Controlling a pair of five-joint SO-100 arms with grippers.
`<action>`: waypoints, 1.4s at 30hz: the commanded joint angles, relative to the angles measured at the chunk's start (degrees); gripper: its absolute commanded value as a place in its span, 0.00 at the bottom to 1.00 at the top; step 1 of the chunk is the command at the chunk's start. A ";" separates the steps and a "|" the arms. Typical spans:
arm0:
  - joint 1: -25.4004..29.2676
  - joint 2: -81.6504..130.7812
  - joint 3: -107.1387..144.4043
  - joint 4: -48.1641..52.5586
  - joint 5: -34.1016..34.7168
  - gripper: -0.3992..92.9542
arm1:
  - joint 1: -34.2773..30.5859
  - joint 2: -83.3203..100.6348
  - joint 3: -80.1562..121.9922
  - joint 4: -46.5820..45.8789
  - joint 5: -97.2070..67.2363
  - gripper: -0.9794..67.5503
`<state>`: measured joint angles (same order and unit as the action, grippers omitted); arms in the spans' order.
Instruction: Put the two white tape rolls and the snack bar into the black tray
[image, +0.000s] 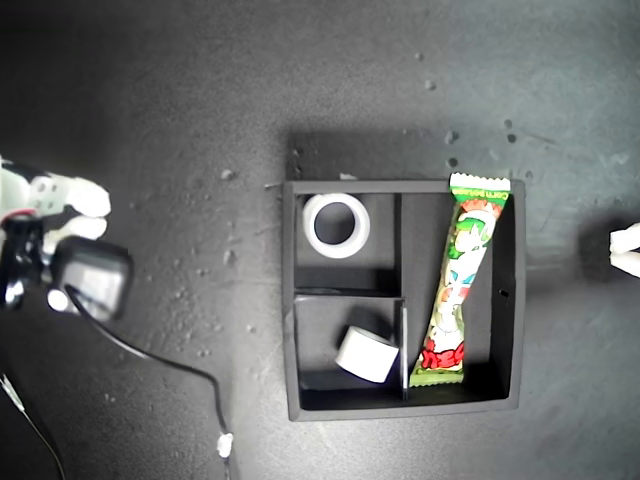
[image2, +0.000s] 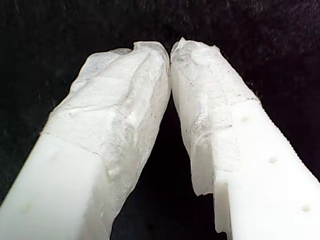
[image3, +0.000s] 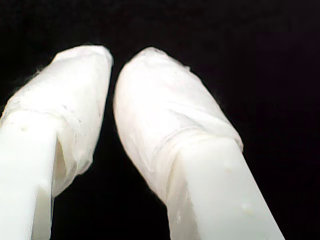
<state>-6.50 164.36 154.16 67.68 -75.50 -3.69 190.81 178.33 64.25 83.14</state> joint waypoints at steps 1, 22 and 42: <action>0.00 21.88 11.43 1.05 -1.05 0.01 | 0.44 0.44 0.70 1.49 -4.22 0.01; -2.11 27.95 25.66 9.23 -7.73 0.01 | 5.45 0.44 0.70 8.35 -12.92 0.01; 3.34 29.71 25.66 12.04 3.25 0.01 | 6.59 0.44 0.70 12.48 -18.46 0.02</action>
<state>-3.87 191.25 176.57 77.70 -72.86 2.90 191.16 178.33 76.64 83.14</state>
